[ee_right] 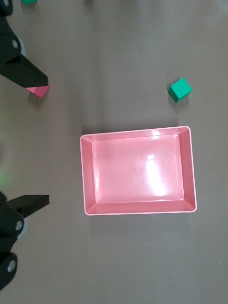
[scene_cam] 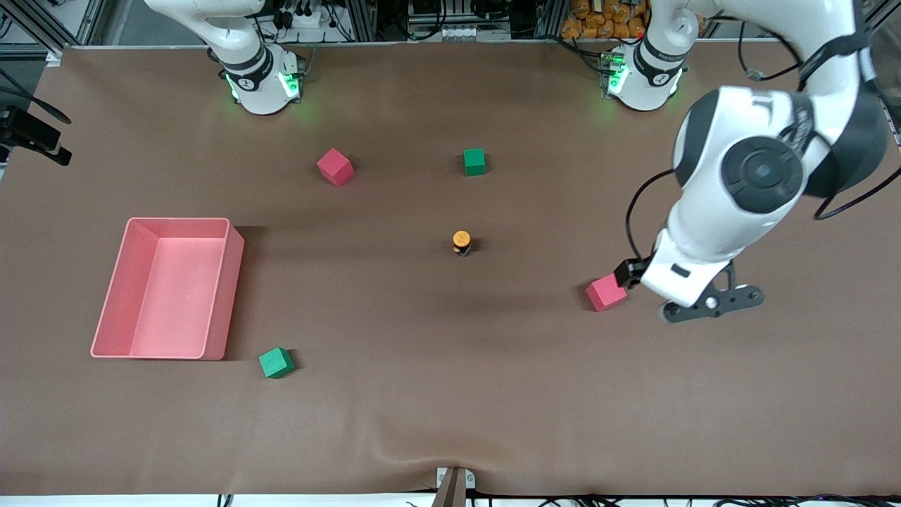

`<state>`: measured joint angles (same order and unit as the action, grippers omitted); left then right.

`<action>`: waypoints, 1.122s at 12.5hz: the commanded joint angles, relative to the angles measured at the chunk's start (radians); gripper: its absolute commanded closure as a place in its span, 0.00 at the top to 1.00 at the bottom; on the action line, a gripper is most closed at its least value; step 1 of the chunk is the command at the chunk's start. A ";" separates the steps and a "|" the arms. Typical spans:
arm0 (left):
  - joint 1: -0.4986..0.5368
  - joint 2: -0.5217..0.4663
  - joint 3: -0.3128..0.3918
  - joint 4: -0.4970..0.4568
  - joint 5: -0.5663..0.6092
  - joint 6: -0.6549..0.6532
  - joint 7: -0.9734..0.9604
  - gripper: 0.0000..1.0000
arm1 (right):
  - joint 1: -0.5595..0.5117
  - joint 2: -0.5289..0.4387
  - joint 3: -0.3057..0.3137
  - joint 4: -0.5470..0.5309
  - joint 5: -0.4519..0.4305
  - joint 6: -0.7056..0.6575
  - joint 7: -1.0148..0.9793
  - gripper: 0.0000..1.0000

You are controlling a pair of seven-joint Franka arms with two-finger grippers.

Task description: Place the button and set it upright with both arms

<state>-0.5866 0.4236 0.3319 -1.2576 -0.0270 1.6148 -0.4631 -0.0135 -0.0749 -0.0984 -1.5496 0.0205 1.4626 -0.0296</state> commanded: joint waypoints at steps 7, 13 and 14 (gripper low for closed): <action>0.173 -0.204 -0.048 -0.039 -0.025 -0.179 0.115 1.00 | -0.011 0.003 0.006 0.016 -0.013 -0.005 -0.001 1.00; 0.557 -0.337 -0.433 -0.134 -0.011 -0.239 0.113 1.00 | -0.009 0.003 0.008 0.016 -0.013 -0.005 -0.001 1.00; 0.558 -0.345 -0.432 -0.137 -0.011 -0.242 0.116 1.00 | -0.009 0.003 0.008 0.016 -0.013 -0.005 -0.001 1.00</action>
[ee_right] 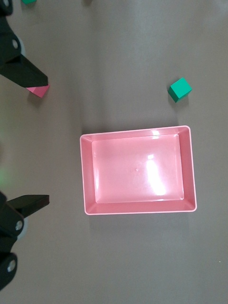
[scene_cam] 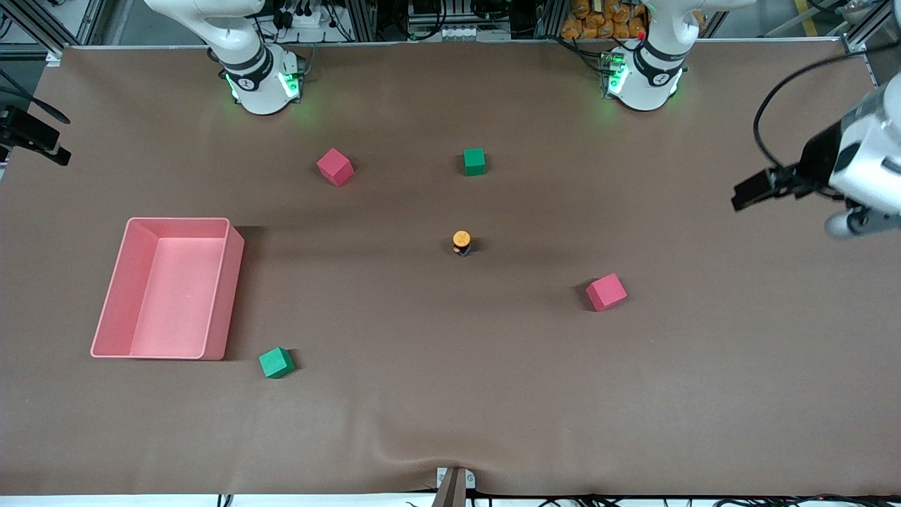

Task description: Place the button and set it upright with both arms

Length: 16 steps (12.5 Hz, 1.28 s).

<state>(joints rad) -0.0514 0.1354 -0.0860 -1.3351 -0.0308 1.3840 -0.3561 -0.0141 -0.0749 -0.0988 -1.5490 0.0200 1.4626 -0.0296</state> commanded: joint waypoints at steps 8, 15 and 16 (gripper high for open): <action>0.024 -0.244 -0.008 -0.208 -0.009 -0.056 0.055 1.00 | -0.010 0.003 0.007 0.015 -0.012 -0.005 -0.001 1.00; 0.024 -0.212 -0.003 -0.177 -0.012 -0.031 0.140 1.00 | 0.003 0.003 0.008 0.012 -0.014 -0.008 -0.004 1.00; 0.024 -0.211 -0.003 -0.177 -0.012 -0.031 0.138 1.00 | 0.005 0.004 0.008 0.010 -0.014 -0.008 -0.004 1.00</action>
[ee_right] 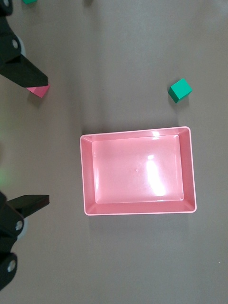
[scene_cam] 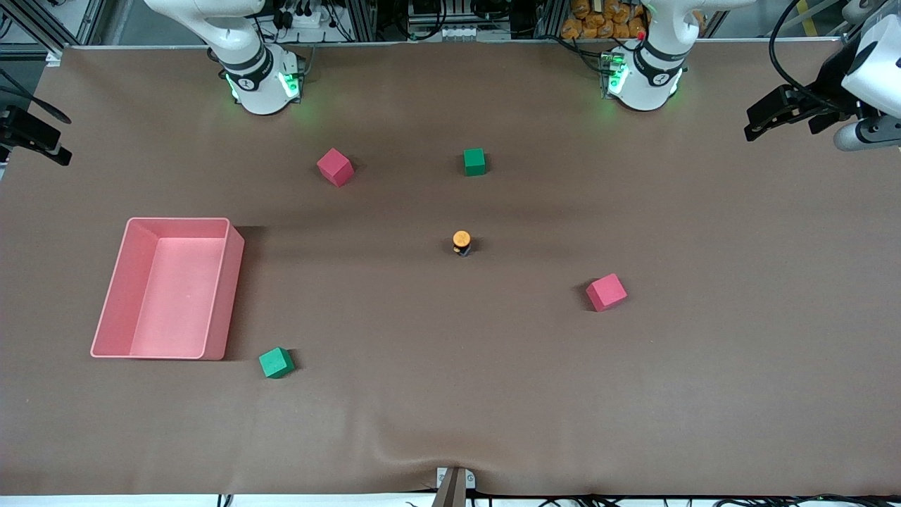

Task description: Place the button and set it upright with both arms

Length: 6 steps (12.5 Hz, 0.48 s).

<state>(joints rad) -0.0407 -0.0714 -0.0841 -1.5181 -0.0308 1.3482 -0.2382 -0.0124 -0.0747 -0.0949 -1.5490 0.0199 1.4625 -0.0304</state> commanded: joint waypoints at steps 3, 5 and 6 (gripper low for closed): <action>0.019 0.015 0.019 0.006 -0.009 0.011 0.036 1.00 | 0.005 0.006 0.004 0.010 -0.015 -0.008 -0.003 1.00; 0.021 0.016 0.069 0.006 -0.015 0.016 0.092 1.00 | 0.005 0.015 0.004 0.012 -0.024 -0.007 -0.002 1.00; 0.019 0.016 0.081 0.006 -0.014 0.016 0.092 1.00 | 0.005 0.016 0.004 0.012 -0.032 -0.007 0.001 1.00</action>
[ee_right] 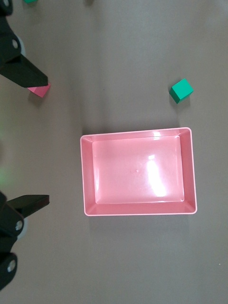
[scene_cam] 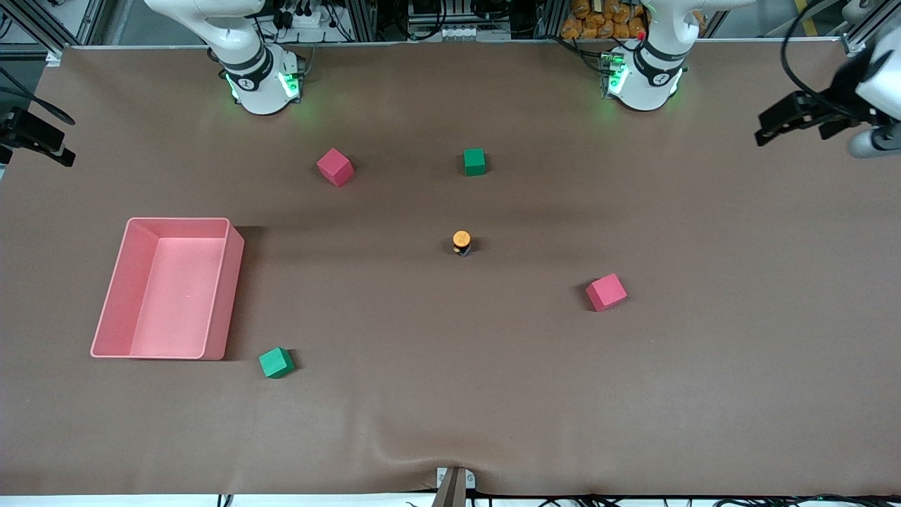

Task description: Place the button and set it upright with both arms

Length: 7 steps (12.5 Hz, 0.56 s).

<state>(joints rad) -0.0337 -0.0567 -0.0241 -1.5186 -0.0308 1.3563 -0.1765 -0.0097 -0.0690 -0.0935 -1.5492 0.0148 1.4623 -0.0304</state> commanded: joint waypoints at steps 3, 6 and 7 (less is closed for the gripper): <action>0.011 -0.002 0.018 0.006 0.006 0.023 0.058 1.00 | 0.002 0.062 0.005 0.017 -0.024 0.022 0.006 1.00; 0.009 0.000 0.016 0.006 0.011 0.024 0.065 1.00 | 0.007 0.090 0.006 0.038 -0.018 0.061 -0.002 1.00; 0.008 0.000 0.015 0.006 0.011 0.024 0.063 1.00 | 0.008 0.090 0.008 0.038 -0.021 0.056 -0.002 1.00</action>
<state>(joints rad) -0.0268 -0.0552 -0.0039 -1.5181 -0.0303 1.3753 -0.1342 -0.0064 0.0137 -0.0896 -1.5454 0.0075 1.5355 -0.0304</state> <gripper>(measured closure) 0.000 0.000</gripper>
